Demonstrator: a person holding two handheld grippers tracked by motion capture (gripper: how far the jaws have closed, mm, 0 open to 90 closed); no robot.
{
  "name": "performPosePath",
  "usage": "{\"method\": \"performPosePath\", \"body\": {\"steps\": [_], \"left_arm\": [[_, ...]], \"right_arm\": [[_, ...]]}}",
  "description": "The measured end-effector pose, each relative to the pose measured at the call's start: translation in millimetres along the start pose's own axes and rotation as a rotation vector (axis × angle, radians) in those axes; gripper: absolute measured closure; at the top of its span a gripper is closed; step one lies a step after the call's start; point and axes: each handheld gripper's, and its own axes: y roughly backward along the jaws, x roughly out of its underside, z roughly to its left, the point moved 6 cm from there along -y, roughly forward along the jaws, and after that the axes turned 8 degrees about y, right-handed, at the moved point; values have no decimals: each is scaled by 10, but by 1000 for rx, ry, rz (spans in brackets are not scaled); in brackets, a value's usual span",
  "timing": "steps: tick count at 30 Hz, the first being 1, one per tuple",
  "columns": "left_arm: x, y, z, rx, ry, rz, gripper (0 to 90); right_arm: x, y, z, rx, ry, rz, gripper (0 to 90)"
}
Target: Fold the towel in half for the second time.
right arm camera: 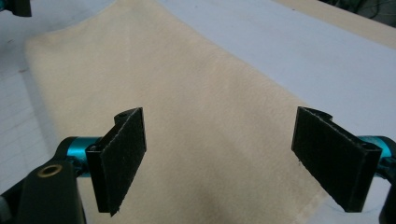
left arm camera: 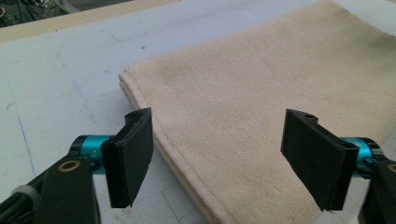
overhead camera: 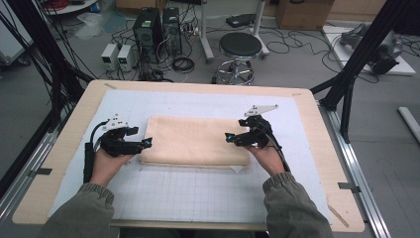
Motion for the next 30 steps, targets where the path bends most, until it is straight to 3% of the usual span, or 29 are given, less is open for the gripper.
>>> {"method": "performPosePath", "body": {"steps": [10, 18, 30], "left_arm": [[-10, 43, -48, 10, -4, -4, 206], [-17, 80, -77, 15, -4, -10, 195], [-17, 168, -128, 27, -10, -13, 176]], "right_arm": [[6, 14, 37, 3, 14, 12, 143], [26, 89, 38, 5, -4, 7, 125], [41, 207, 60, 18, 18, 0, 124]]}}
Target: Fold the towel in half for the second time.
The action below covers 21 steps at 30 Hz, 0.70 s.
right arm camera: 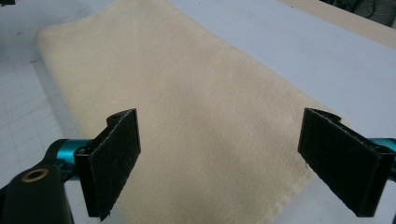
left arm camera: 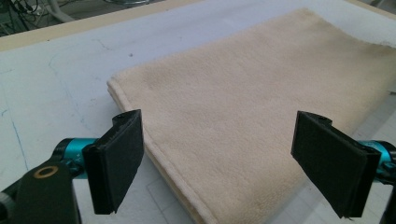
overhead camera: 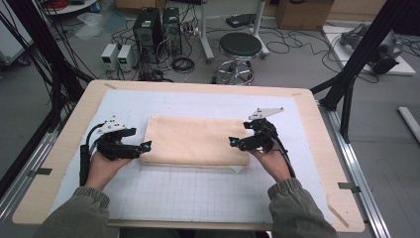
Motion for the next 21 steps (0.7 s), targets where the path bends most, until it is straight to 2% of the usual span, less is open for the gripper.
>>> {"method": "performPosePath", "body": {"steps": [11, 21], "left_arm": [[1, 92, -27, 9, -10, -9, 157], [63, 183, -30, 13, 8, -27, 148]], "right_arm": [[63, 169, -13, 1, -32, -29, 124], [105, 311, -24, 22, -39, -41, 120]]}}
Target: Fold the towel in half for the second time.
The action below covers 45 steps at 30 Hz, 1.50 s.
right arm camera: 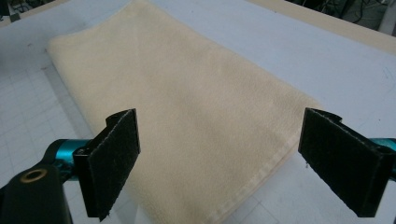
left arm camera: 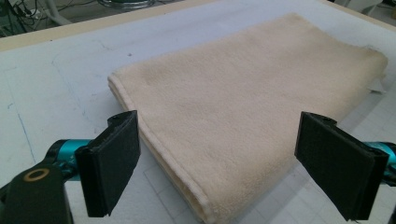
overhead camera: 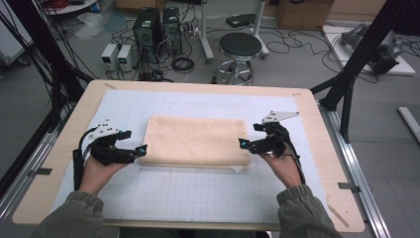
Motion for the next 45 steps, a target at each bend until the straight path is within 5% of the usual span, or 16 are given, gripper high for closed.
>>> {"method": "performPosePath", "body": {"steps": [16, 45], "left_arm": [[103, 154, -48, -9, 3, -7, 129], [390, 365, -116, 2, 6, 13, 122]], "right_arm": [[37, 165, 73, 15, 66, 19, 120], [530, 362, 187, 13, 37, 33, 120]]}}
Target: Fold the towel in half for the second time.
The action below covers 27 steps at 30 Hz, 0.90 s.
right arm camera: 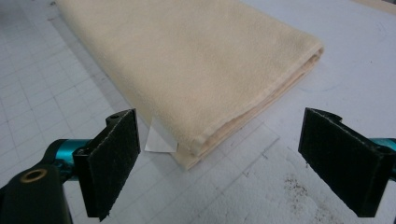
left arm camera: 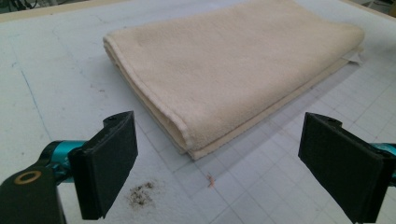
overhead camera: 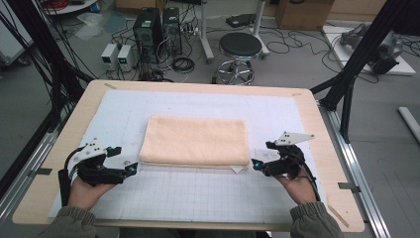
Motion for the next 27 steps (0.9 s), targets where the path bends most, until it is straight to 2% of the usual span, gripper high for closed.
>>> {"method": "performPosePath", "body": {"steps": [17, 27], "left_arm": [[158, 104, -42, -4, -4, 12, 114], [248, 187, -54, -16, -5, 19, 114]], "right_arm": [[240, 113, 106, -4, -18, -12, 120], [356, 173, 184, -4, -23, -1, 120]]}}
